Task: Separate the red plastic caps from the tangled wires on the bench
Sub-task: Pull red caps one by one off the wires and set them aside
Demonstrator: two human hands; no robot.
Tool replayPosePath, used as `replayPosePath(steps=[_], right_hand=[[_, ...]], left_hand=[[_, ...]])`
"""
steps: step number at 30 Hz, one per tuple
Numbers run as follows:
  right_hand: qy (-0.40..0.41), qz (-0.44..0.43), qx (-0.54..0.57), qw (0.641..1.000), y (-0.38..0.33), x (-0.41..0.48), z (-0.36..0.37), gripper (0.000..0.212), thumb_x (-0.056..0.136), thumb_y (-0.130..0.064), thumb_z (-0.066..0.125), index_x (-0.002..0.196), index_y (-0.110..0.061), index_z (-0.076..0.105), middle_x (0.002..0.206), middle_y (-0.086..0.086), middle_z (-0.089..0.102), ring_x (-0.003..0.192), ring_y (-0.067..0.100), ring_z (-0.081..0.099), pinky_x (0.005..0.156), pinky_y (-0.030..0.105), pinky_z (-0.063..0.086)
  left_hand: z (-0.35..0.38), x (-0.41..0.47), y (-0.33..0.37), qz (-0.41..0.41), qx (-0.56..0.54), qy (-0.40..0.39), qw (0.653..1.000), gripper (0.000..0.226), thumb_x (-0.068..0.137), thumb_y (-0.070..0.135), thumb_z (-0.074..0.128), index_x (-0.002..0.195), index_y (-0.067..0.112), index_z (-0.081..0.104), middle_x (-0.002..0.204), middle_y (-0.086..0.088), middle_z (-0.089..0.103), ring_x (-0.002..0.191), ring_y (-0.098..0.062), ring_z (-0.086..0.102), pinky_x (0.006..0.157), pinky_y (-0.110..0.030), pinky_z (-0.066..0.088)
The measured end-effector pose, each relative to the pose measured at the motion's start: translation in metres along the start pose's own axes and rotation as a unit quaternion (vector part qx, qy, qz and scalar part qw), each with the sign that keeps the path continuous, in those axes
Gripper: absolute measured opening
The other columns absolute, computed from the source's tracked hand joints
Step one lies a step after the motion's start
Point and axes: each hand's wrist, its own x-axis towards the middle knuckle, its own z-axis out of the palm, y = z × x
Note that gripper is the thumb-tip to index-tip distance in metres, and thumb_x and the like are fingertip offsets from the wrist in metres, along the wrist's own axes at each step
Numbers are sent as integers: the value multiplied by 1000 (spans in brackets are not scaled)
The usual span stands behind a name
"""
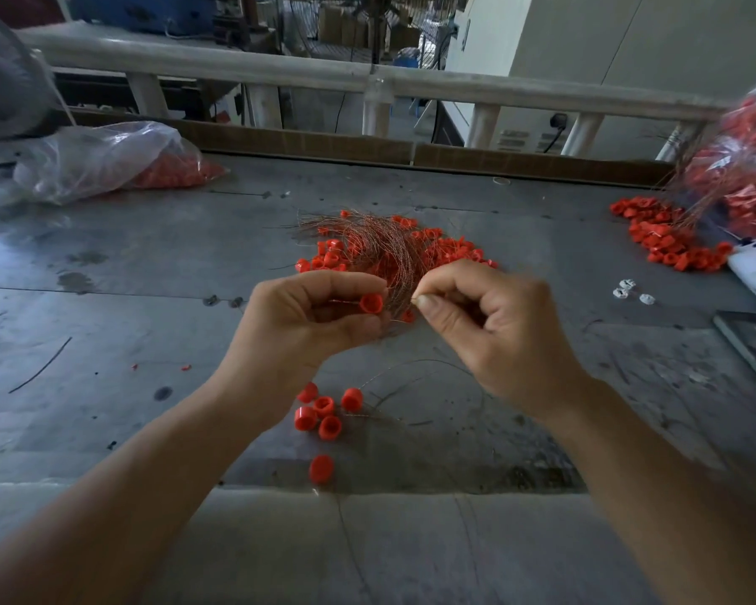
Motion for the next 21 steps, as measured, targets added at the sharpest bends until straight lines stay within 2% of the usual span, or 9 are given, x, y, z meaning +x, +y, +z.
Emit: replayPosePath(steps=[4,11,14,17,21], right_hand=[[-9,11,-14,1000,1,-2,2,10,84,-9,57,78,-10,64,56,-20,45,49,2,45,48,8,33],[-11,27,3,1000,-2,-3,5,9,84,-11,57,77,-10,64,56,-20,46,49,5,47,47,9,34],[-30,29,13,999,-4,-4,9,9,83,-10,57,77,-10,64,58,-21,48,52,1,49,49,7,35],[-40,42,7,998,-4,-4,13,10,82,-12,57,77,-10,65,55,-19,47,50,6,48,44,12,35],[-43,51,8,998,-4,-4,12,10,81,-14,56,76,-11,64,53,-17,47,49,9,47,43,14,35]], left_hand=[[0,-1,-1,-2,-26,-6,1000,30,48,13,69,76,23,71,76,3,73,70,-8,68,65,-15,52],[1,-2,-1,2,-2,-17,1000,26,48,10,71,73,12,65,71,-2,70,63,-13,66,60,-20,54],[1,-2,-1,14,4,-19,1000,27,46,16,73,72,14,65,71,-2,69,64,-14,66,62,-22,55],[0,-3,-2,24,10,-18,1000,28,47,19,73,73,14,65,72,0,70,69,-14,66,67,-22,56],[2,-3,-1,33,29,-12,999,31,46,24,74,73,13,64,73,-2,70,67,-13,67,63,-21,56]])
